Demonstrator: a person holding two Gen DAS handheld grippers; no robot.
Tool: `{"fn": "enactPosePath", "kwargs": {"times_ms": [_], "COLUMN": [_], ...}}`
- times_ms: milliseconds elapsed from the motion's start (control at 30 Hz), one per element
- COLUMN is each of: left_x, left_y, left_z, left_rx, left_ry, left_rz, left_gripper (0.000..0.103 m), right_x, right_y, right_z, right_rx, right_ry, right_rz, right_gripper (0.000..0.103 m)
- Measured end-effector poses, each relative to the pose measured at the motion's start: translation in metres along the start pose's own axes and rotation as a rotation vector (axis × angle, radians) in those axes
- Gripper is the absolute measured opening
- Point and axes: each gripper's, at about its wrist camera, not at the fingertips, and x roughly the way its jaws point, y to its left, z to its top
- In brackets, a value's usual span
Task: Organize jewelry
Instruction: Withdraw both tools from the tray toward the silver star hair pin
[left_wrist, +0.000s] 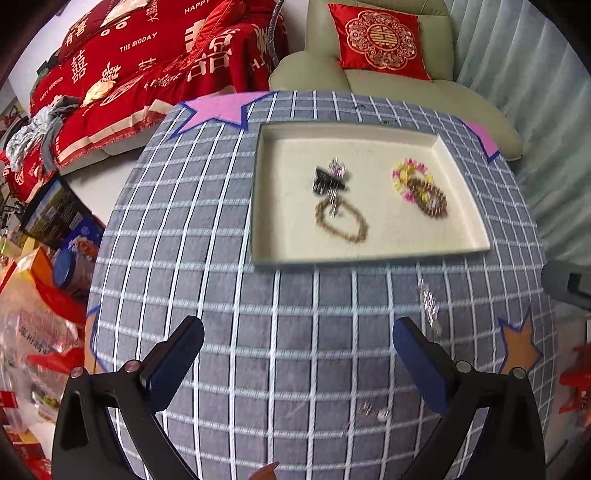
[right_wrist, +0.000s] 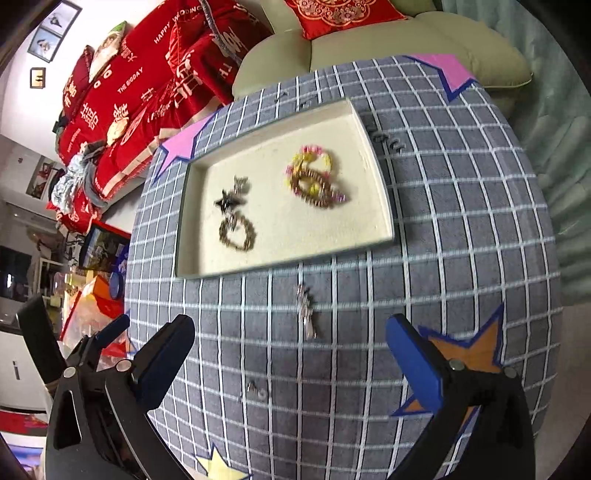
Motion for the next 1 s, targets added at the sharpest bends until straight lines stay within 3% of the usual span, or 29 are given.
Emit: {"fn": "enactPosePath", "kwargs": {"times_ms": [233, 467, 700, 1000], "left_x": [0.006, 0.018, 0.027, 0.042], "left_y": [0.011, 0.001, -0.013, -0.022], "left_z": [-0.047, -0.083, -0.088, -0.086], "left_rx": [-0.03, 0.002, 0.036, -0.016], "left_ry": [0.078, 0.143, 0.155, 0.164], "left_rz": [-0.013, -0.057, -0.084, -0.079], "left_gripper": [0.103, 0.103, 0.103, 0.103], "right_x": [0.012, 0.026, 0.034, 0.053], "right_y": [-0.006, -0.02, -0.023, -0.02], "right_z": [-0.033, -0.055, -0.054, -0.042], "right_rx": [-0.009, 0.01, 0.0, -0.041], "right_ry": [0.094, 0.149, 0.169, 0.188], "right_rz": [-0.074, -0.129, -0.148, -0.166], "right_gripper": [0.103, 0.103, 0.103, 0.103]}}
